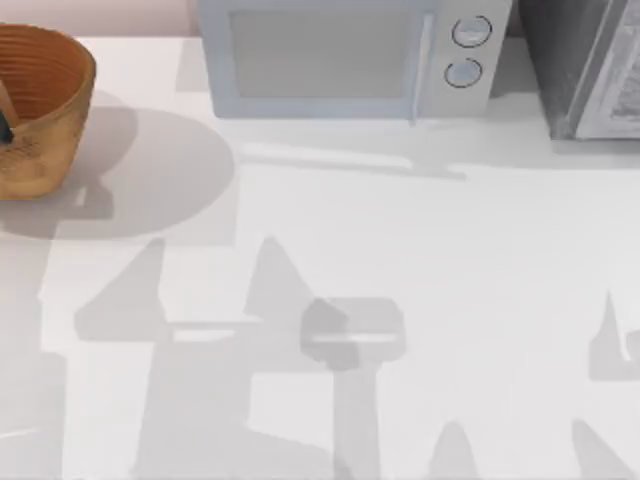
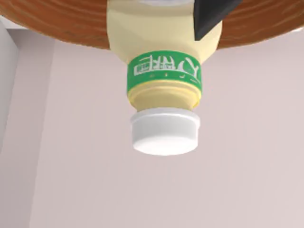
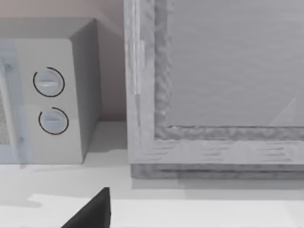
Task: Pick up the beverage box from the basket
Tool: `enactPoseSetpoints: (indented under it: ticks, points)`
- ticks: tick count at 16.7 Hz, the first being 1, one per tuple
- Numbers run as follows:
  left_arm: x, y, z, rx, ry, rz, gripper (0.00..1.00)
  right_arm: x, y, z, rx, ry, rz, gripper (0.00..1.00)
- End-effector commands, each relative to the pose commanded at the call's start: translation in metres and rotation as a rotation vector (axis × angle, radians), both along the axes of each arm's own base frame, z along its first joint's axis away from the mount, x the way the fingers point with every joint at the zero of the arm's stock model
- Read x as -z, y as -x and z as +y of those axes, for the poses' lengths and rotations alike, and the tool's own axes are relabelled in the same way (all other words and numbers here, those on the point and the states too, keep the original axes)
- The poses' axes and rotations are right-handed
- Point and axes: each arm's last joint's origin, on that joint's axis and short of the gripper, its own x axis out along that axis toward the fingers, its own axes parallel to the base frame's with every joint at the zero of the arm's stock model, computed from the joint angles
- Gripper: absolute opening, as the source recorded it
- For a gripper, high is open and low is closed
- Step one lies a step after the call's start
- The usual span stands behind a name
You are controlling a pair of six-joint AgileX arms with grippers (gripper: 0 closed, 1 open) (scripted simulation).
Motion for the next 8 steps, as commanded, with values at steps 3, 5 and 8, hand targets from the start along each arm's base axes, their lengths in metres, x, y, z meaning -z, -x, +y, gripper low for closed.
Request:
enactPoseSetpoints:
  ticks: [3,5,8]
  points:
    - [0.024,-0.034,0.015,0.000,-0.003,-0.002,1.00,0.000,0.000,0.000,0.000,0.000,0.000,1.00]
    - [0.044,-0.051,0.024,0.000,-0.004,0.002,1.00,0.000,0.000,0.000,0.000,0.000,0.000,1.00]
    - [0.069,-0.066,0.033,0.001,-0.003,0.013,1.00,0.000,0.000,0.000,0.000,0.000,0.000,1.00]
